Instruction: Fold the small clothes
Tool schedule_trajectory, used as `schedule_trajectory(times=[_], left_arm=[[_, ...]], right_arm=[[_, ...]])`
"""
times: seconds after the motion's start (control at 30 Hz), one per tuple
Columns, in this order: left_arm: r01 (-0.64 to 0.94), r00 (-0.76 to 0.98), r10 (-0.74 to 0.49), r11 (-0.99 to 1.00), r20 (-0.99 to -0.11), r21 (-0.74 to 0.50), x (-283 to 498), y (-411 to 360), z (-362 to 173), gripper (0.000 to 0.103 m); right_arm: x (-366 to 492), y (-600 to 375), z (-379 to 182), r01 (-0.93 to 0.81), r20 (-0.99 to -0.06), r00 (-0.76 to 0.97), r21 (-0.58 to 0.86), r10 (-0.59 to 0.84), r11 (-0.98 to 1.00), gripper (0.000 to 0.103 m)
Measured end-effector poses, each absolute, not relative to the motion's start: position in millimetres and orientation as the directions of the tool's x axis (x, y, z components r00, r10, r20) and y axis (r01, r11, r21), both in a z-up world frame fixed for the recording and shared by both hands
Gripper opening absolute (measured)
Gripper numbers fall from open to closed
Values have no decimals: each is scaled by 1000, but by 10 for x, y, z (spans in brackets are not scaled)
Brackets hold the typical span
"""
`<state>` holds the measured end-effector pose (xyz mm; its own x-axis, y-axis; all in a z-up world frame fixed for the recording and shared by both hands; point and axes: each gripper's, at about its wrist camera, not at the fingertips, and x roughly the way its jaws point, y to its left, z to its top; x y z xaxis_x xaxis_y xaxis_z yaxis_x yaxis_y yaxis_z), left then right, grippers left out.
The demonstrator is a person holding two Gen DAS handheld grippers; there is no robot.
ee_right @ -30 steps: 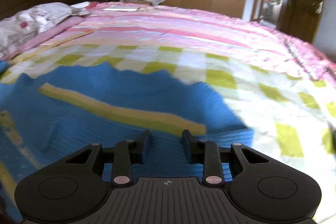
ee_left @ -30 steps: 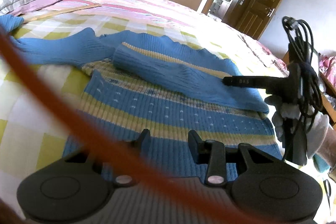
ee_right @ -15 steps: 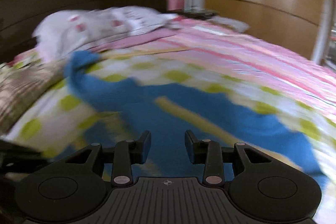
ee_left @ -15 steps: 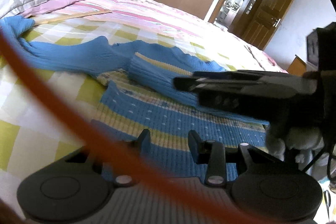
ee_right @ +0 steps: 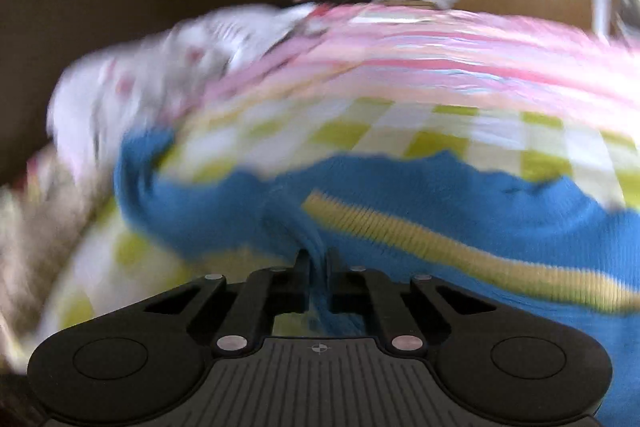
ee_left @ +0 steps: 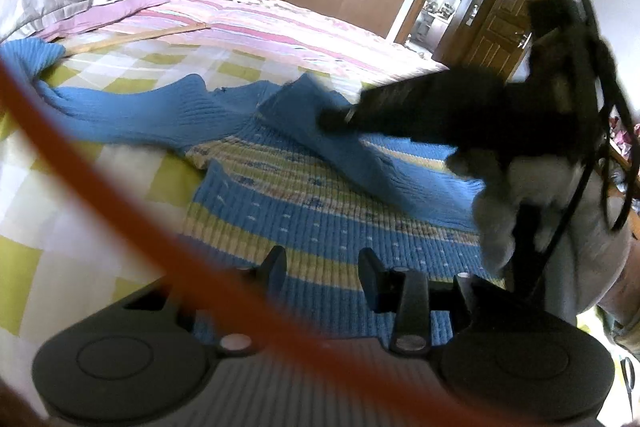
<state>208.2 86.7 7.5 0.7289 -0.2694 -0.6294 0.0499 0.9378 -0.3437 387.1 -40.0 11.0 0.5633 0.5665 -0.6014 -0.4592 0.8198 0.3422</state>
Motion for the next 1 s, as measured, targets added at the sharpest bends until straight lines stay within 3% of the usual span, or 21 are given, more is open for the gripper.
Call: schedule_trajectory(times=[0.07,0.1,0.2,0.33,0.57,0.7,1.0], left_arm=[[52,728,-270,938,-630,-342,2090,868,70,44],[53,728,-269,939,-630,-341,2091,865,68,44],[52,727,-267,940,-633,-337,2094,861,62,44],[51,727,-270,938,-631,-342,2096,866,67,44],[46,725,-268,938,-634,-344,2111,876,58,44],[46,723,-268,938,-637,-342,2123,866,44,45],[38,723,-261,939,-640,-341,2124,887,20,45]], right_arm=[[3854,-417,144,-475,-586,535,387,608,791,7],[3828,-365,136,-515,-601,486,390,635,763,14],[3719,-237,86,-597,-642,399,360,655,717,16],[3765,-311,116,-580,-615,452,348,646,737,16],[3974,-137,-52,-591,-709,532,80,462,803,19],[3963,-51,-148,-578,-690,599,-22,406,816,19],[4128,-110,-139,-488,-676,661,-58,326,871,19]])
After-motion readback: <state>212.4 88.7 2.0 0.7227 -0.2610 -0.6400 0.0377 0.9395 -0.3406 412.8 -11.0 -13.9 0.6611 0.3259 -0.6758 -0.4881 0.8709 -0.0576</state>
